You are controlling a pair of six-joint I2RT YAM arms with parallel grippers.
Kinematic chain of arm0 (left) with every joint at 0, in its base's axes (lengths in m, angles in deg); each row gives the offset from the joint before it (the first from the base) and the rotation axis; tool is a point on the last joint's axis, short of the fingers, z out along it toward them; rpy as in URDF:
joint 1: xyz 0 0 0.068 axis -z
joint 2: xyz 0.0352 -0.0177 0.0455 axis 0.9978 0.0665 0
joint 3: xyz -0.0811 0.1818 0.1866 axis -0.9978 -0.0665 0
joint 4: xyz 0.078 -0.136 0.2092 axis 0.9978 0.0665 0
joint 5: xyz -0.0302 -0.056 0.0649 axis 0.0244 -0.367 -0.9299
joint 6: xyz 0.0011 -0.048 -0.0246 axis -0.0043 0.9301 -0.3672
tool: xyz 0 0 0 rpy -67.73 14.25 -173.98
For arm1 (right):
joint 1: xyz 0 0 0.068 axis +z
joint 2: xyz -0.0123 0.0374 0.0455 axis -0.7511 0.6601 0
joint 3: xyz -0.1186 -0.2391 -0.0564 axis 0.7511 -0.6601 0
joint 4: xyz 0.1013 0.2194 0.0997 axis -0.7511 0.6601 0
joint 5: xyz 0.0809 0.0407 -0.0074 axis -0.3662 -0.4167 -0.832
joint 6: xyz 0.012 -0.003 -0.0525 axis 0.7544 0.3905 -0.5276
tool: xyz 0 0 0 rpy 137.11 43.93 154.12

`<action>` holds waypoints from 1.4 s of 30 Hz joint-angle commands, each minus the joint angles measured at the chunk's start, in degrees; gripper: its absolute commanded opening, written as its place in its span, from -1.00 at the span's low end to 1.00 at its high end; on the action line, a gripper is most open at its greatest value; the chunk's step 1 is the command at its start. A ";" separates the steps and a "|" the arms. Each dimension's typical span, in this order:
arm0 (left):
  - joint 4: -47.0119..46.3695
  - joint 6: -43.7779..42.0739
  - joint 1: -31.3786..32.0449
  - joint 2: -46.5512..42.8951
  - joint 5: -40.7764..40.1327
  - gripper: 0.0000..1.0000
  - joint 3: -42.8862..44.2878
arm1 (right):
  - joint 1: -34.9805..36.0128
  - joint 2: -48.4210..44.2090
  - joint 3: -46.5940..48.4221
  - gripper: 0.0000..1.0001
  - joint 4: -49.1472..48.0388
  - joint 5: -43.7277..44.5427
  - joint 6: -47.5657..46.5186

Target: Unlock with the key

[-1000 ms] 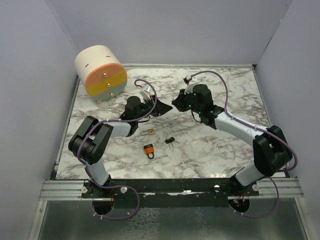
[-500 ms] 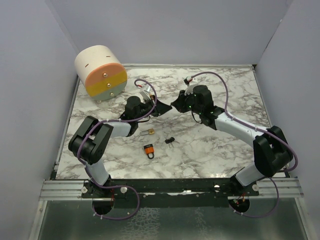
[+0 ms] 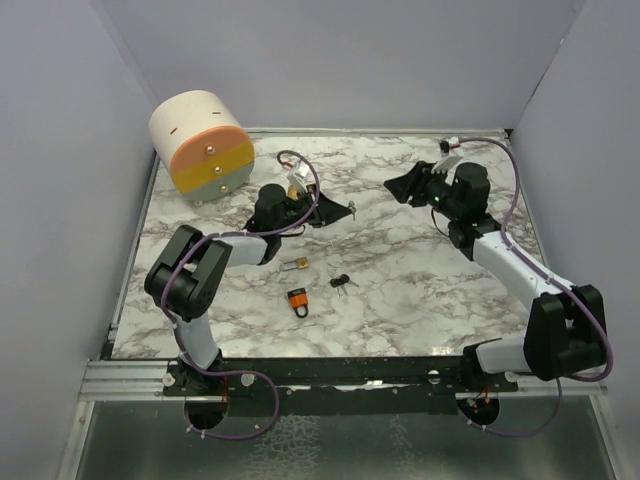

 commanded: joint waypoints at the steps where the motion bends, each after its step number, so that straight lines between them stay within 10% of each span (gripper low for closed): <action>1: -2.98 0.79 0.62 2.43 6.92 -1.00 5.66 | -3.49 0.30 -4.84 -0.09 -9.78 -15.04 5.59; 12: -3.25 3.33 4.76 8.76 12.32 -1.00 16.53 | -5.83 4.60 -9.35 -0.07 -26.45 -24.07 16.00; 42: -17.88 17.93 7.34 7.80 -1.73 -1.00 8.95 | -7.33 15.10 -12.50 -0.44 -51.29 -28.51 34.54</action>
